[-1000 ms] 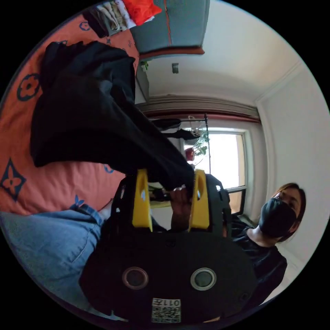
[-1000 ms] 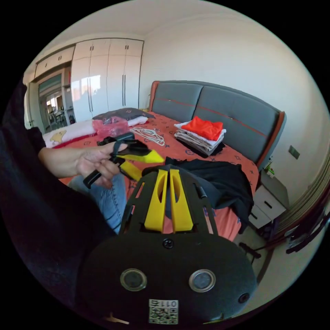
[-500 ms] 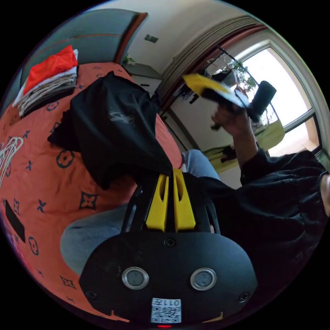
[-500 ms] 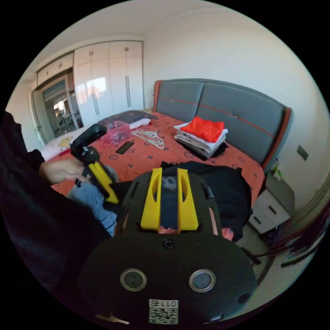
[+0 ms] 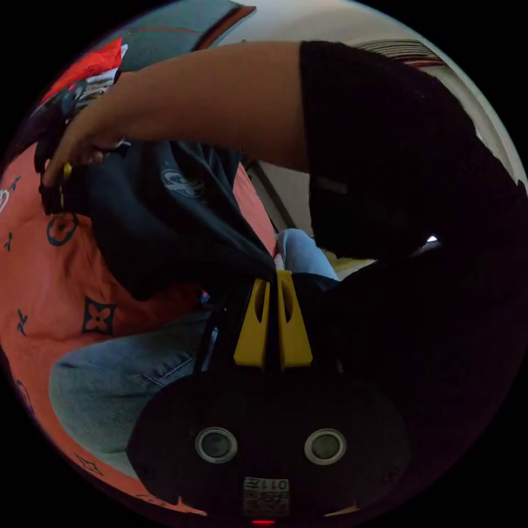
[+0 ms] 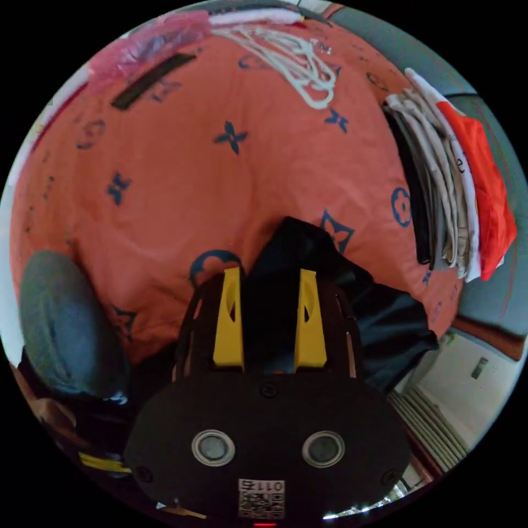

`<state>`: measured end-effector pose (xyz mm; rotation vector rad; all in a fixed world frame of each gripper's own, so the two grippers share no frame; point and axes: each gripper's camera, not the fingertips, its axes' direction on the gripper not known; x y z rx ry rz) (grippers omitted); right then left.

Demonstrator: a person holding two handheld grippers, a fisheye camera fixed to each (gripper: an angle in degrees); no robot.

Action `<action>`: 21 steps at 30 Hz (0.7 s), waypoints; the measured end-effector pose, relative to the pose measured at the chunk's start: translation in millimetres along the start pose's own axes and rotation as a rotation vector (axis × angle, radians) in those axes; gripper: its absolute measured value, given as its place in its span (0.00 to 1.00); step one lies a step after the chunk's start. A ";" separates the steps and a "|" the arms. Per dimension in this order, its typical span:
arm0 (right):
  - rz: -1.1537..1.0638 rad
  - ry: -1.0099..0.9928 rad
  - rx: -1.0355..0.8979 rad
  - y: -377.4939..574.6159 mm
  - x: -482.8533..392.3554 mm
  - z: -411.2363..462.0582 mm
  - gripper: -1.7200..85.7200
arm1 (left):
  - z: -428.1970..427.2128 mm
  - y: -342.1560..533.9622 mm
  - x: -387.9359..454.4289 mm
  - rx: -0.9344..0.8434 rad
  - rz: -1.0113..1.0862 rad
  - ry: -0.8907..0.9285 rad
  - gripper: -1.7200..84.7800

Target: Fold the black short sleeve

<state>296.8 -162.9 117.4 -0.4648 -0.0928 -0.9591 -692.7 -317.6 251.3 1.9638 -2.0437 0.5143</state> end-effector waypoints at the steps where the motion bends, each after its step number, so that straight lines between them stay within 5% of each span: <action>1: -0.026 -0.001 -0.020 -2.8 -1.9 8.6 0.12 | 8.4 -1.2 6.7 -0.019 0.006 -0.010 0.03; 5: -0.001 -0.206 0.092 24.7 45.0 -30.1 0.05 | 14.1 -1.2 34.4 -0.055 0.055 -0.132 0.03; 12: 0.316 0.183 0.384 201.0 159.1 -199.9 0.03 | -58.2 -24.4 82.1 -0.118 0.161 -0.513 0.02; 14: 0.465 0.264 0.554 292.8 178.6 -276.8 0.03 | -83.8 -47.1 117.6 -0.170 0.219 -0.804 0.02; 17: 0.579 0.357 0.728 400.8 174.9 -358.9 0.03 | -116.9 -78.3 168.6 -0.184 0.253 -1.119 0.02; 21: 0.585 0.448 0.820 488.2 145.1 -422.7 0.03 | -162.7 -110.9 242.6 -0.051 0.259 -1.312 0.02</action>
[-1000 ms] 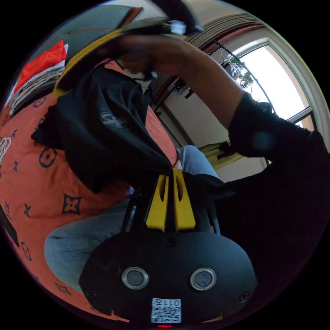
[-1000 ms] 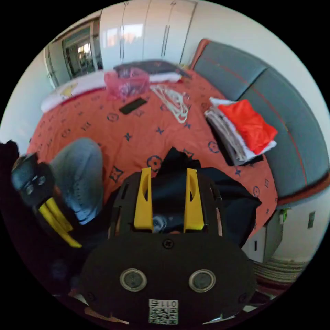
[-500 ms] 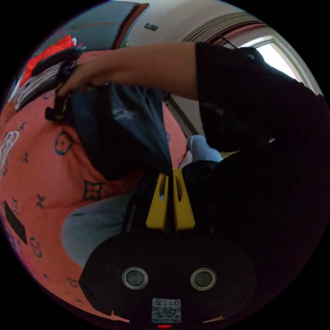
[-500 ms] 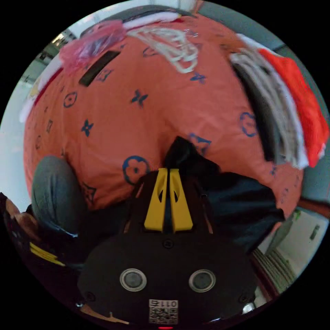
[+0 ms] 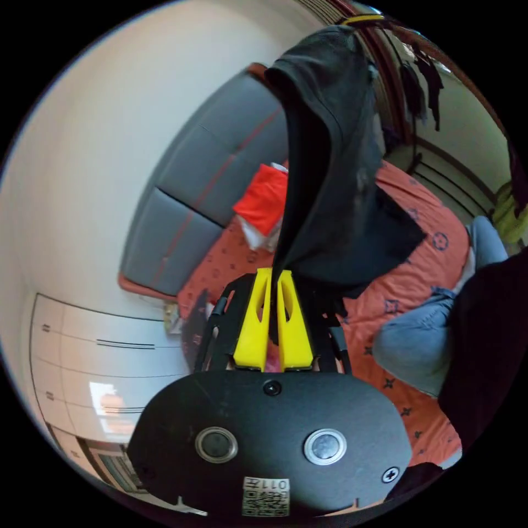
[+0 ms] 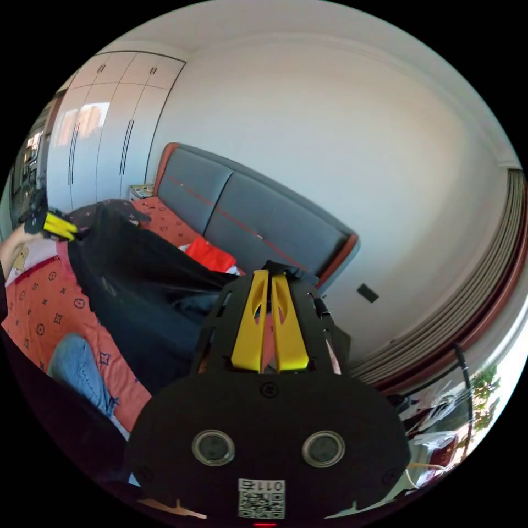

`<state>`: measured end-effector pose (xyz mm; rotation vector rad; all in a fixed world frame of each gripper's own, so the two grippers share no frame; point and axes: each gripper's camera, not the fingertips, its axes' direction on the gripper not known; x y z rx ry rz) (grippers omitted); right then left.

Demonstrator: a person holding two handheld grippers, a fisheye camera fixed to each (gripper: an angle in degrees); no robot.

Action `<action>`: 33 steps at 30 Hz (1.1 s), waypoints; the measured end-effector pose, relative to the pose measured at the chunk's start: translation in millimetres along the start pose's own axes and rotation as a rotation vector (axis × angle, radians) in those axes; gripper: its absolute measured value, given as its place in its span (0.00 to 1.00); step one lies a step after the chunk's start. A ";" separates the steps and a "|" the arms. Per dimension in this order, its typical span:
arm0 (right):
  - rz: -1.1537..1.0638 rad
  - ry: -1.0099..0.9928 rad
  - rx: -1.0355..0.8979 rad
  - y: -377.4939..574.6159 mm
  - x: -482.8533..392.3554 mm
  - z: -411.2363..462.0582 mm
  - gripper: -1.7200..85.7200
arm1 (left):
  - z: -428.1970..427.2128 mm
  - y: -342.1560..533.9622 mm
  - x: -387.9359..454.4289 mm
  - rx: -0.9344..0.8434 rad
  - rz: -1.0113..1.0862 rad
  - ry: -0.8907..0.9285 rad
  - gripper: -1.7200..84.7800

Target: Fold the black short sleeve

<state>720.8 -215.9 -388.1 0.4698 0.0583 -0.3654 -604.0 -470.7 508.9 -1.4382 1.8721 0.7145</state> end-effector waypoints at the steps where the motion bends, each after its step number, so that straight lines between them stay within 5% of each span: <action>1: -0.023 0.034 0.017 2.8 3.9 -26.3 0.03 | -27.8 -10.3 -5.7 0.024 -0.009 -0.086 0.02; 11: -0.286 0.231 0.113 52.4 -20.1 -182.1 0.03 | -200.9 -32.8 11.8 0.061 0.048 -0.612 0.02; 16: -0.323 0.130 0.057 63.5 -21.0 -193.5 0.03 | -227.5 -29.9 -8.1 0.069 0.025 -0.499 0.02; 22: -0.313 -0.020 -0.241 91.3 -25.6 -64.3 0.03 | -101.8 -59.2 -17.1 0.001 0.040 -0.158 0.02; 28: 0.036 0.056 -0.495 148.2 -15.3 148.9 0.09 | 72.3 -108.0 -22.2 -0.002 -0.311 -0.082 0.08; 33: 0.040 -0.105 -0.671 232.5 -56.6 234.4 0.16 | 169.9 -81.1 7.7 -0.194 -0.115 -0.089 0.15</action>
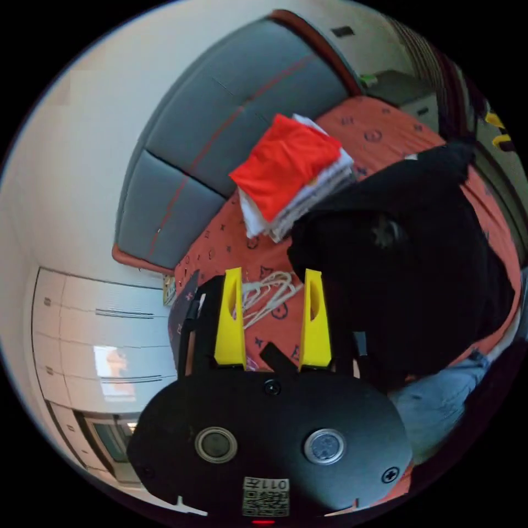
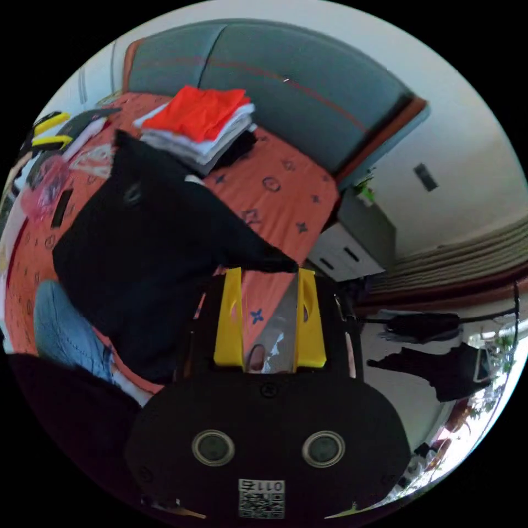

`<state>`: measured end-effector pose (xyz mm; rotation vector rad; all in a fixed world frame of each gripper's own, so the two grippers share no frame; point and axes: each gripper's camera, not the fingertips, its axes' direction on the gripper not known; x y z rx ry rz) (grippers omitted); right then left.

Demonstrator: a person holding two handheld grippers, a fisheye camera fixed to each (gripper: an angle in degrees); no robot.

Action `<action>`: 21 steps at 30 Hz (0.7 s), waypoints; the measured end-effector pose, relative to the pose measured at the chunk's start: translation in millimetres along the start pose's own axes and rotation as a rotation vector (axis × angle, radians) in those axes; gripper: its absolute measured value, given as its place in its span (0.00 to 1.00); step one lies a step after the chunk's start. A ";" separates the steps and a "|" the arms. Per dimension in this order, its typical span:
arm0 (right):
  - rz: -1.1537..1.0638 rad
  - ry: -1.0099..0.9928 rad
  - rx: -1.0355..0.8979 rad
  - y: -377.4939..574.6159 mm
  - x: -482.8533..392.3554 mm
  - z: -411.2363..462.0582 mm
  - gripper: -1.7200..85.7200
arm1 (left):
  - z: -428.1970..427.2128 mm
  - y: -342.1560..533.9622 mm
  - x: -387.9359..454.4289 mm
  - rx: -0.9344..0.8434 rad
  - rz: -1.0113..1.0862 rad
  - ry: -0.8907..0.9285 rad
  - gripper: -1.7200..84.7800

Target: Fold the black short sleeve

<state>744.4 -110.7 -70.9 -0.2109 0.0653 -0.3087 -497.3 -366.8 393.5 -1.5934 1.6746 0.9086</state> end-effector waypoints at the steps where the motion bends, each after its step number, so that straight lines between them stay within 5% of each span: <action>1: -0.052 -0.041 -0.018 16.1 -17.4 22.8 0.16 | 22.5 17.6 2.5 -0.031 0.043 0.037 0.14; 6: -0.221 -0.112 -0.134 105.0 -99.9 100.8 0.15 | 100.3 121.3 -20.5 -0.116 -0.044 0.368 0.11; 11: -0.138 -0.257 -0.186 192.9 -147.1 132.6 0.17 | 169.4 266.0 -60.2 0.074 -0.469 1.183 0.12; 14: 0.015 -0.389 -0.217 210.4 -145.1 155.2 0.18 | 193.8 338.4 -69.6 0.225 -0.744 1.324 0.13; 17: 0.065 -0.412 -0.264 208.9 -146.7 173.4 0.15 | 200.3 394.5 -67.4 0.268 -0.901 1.266 0.11; 21: -0.030 -0.409 -0.269 196.4 -157.7 166.3 0.06 | 172.2 412.0 -69.2 0.310 -0.775 1.097 0.06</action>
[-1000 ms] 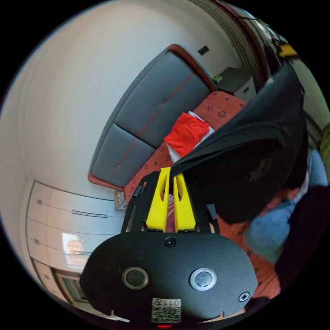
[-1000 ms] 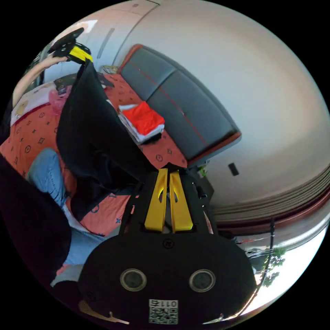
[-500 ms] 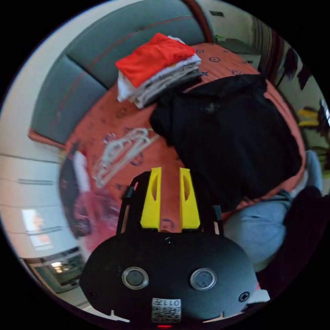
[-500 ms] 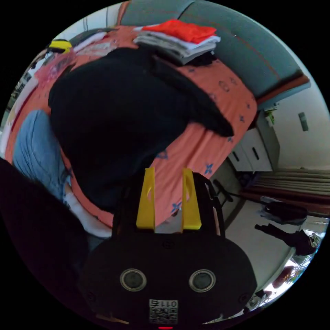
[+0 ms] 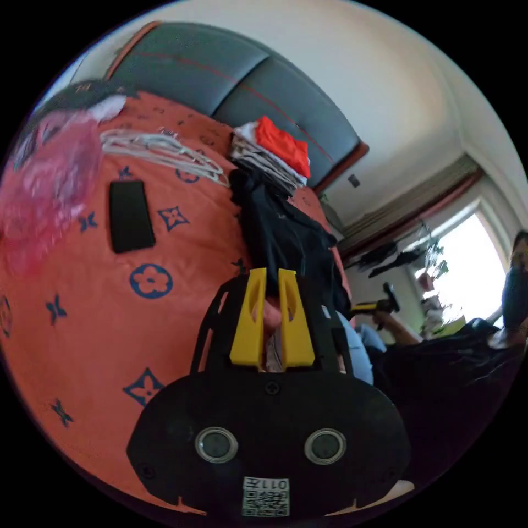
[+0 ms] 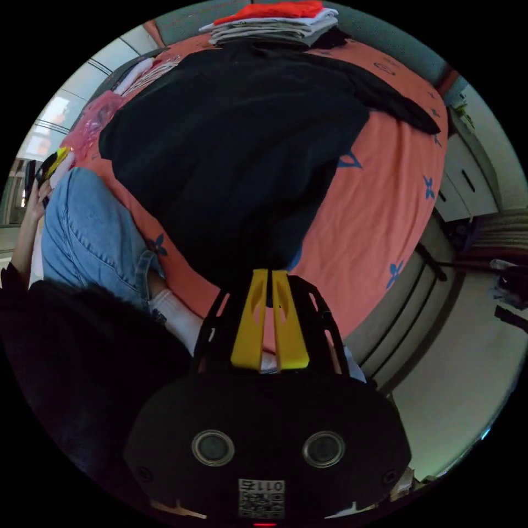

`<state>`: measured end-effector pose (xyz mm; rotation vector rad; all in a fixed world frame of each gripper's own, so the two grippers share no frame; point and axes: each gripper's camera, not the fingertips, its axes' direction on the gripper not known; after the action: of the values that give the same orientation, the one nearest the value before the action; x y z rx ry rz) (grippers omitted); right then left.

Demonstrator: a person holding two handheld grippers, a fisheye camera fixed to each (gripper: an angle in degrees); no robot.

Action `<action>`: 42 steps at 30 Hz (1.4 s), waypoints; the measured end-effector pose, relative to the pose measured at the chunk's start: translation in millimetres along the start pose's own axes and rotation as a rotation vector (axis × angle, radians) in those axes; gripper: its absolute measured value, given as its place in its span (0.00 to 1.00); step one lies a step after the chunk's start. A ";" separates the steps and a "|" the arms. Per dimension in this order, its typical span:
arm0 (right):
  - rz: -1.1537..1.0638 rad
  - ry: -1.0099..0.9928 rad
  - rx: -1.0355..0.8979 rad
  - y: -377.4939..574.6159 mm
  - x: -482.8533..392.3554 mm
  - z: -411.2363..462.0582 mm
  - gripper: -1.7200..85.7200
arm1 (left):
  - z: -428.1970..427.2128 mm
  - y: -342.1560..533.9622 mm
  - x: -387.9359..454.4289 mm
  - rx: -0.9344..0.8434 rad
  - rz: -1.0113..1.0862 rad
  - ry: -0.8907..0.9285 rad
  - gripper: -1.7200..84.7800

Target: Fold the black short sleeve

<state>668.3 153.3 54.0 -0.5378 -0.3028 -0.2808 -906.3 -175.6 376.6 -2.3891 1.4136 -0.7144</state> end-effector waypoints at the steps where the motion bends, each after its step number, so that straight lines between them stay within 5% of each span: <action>1: -0.003 0.038 -0.004 -3.5 -4.4 -4.1 0.05 | -1.6 -7.2 15.9 -0.026 0.095 -0.067 0.04; 5: 0.042 0.123 -0.030 -3.1 -26.0 -22.8 0.04 | 36.6 -60.4 95.7 -0.169 0.506 -0.191 0.03; 11: 0.169 0.360 0.062 44.0 -76.5 -71.7 0.03 | 137.3 -108.5 239.9 -0.235 0.953 -0.122 0.02; 22: 0.323 0.407 0.314 118.9 -107.5 -50.3 0.03 | 233.9 -19.7 249.2 -0.411 0.578 -0.102 0.02; 30: -0.082 0.381 0.393 113.6 -93.6 -41.5 0.02 | 224.5 23.3 315.5 -0.286 0.560 -0.405 0.02; 35: -0.188 0.229 0.344 68.3 -67.5 -56.1 0.02 | 208.0 4.6 354.6 -0.354 0.567 -0.670 0.02; 42: -0.062 0.020 0.306 81.8 -64.0 -90.3 0.02 | 219.5 1.1 321.1 -0.524 0.312 -0.614 0.02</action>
<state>655.9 183.6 -79.7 -0.2242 -0.3360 -0.2933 -659.6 -460.1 279.4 -2.3209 1.7473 0.4919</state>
